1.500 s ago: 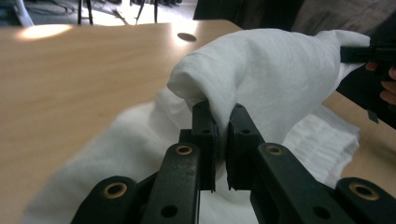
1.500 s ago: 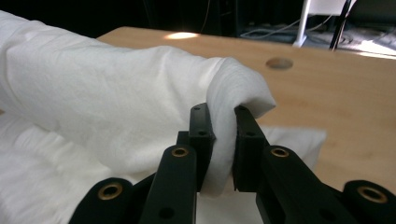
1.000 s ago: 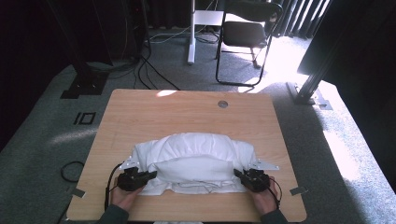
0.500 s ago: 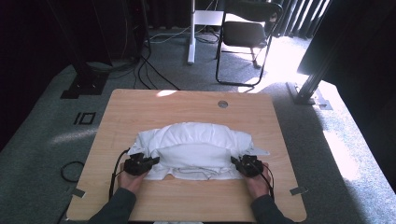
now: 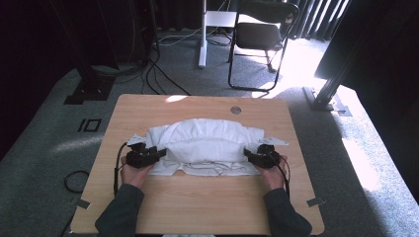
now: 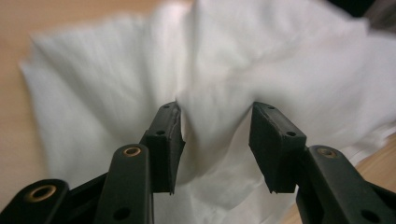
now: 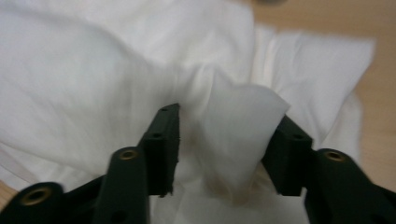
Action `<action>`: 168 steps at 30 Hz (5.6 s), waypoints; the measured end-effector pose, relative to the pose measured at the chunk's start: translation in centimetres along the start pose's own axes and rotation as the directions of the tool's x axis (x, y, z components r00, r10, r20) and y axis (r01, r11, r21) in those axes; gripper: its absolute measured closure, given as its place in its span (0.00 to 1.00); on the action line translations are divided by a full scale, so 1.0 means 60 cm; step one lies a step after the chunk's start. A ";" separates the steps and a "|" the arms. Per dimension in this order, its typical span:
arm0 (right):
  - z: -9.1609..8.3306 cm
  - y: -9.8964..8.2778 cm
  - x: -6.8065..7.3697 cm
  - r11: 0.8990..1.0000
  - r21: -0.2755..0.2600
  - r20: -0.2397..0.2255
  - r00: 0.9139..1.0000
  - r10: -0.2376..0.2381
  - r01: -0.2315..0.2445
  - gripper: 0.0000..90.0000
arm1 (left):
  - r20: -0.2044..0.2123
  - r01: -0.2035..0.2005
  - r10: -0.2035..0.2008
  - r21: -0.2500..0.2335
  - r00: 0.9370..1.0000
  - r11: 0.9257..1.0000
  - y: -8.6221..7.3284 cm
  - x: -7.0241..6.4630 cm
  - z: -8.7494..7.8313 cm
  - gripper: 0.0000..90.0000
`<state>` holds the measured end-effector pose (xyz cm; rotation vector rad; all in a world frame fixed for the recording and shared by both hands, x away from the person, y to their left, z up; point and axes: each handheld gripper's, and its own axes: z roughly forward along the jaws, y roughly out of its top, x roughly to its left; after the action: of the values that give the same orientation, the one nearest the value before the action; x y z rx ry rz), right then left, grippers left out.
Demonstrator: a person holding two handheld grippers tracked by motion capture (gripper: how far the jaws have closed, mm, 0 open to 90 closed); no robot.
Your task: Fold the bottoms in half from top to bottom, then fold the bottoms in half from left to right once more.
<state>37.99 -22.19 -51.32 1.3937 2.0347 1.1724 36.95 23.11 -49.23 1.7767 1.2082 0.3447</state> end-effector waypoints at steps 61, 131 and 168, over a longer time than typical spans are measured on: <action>0.071 -0.027 0.080 0.997 0.064 -0.031 0.998 -0.051 0.053 0.53 | -0.305 0.067 -0.023 0.136 0.952 0.988 -0.048 0.048 0.084 0.16; 0.169 0.025 0.273 0.968 0.075 -0.239 0.947 -0.216 0.239 0.42 | 0.152 -0.056 0.092 -0.224 0.984 0.973 0.120 -0.055 -0.028 0.96; 0.030 0.017 0.022 0.996 -0.090 -0.020 1.000 0.000 -0.002 0.38 | 0.262 -0.268 0.251 0.029 0.932 0.963 0.056 -0.197 0.186 0.95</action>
<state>39.29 -20.14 -51.34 1.3448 1.9690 1.2668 40.64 6.90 -49.43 1.9742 0.8108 0.2196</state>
